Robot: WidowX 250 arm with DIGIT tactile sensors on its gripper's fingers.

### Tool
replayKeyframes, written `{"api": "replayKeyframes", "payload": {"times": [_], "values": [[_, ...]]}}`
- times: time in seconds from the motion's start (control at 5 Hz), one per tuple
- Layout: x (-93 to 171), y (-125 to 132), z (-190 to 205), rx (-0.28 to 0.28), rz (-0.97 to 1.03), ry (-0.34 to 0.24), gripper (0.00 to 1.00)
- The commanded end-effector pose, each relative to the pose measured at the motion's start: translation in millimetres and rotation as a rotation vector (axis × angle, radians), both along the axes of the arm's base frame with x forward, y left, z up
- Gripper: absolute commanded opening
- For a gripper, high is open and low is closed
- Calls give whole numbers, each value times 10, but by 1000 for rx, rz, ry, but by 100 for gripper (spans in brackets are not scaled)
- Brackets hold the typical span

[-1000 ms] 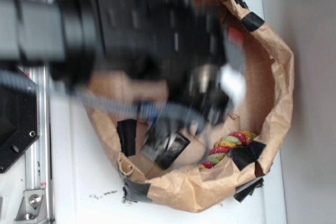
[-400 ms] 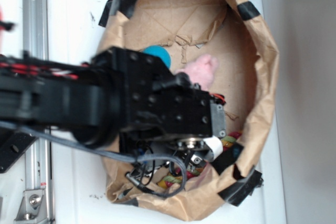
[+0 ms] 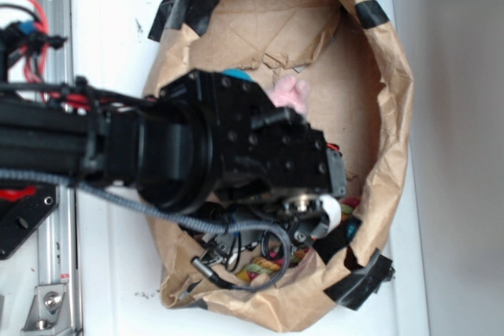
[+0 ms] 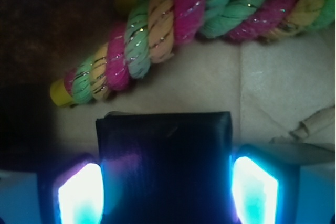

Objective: Grab the black box.

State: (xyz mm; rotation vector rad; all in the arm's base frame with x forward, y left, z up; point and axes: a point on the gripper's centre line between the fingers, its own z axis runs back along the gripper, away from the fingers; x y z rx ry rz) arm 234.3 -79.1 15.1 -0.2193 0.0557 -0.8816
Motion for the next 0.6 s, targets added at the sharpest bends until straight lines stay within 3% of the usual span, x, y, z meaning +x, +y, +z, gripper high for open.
{"api": "replayKeyframes", "payload": {"times": [0.0,0.2,0.4], "values": [[15,243,452,64,135,-125,0],[260,644,917,100,276,-248,0],[330,782,1059,98,324,-275,0]]}}
